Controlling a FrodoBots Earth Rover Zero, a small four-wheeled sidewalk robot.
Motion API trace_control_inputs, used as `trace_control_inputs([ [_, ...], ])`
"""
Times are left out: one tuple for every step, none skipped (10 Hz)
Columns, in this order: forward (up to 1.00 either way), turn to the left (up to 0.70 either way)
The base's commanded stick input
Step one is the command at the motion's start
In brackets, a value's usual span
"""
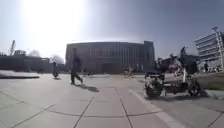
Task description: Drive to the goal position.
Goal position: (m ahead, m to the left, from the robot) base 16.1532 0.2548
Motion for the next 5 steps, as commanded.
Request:
trace_control_inputs([
  [0.5,0.0],
  [0.5,0.0],
  [0.5,0.0],
  [0.5,0.0],
  [0.5,0.0],
])
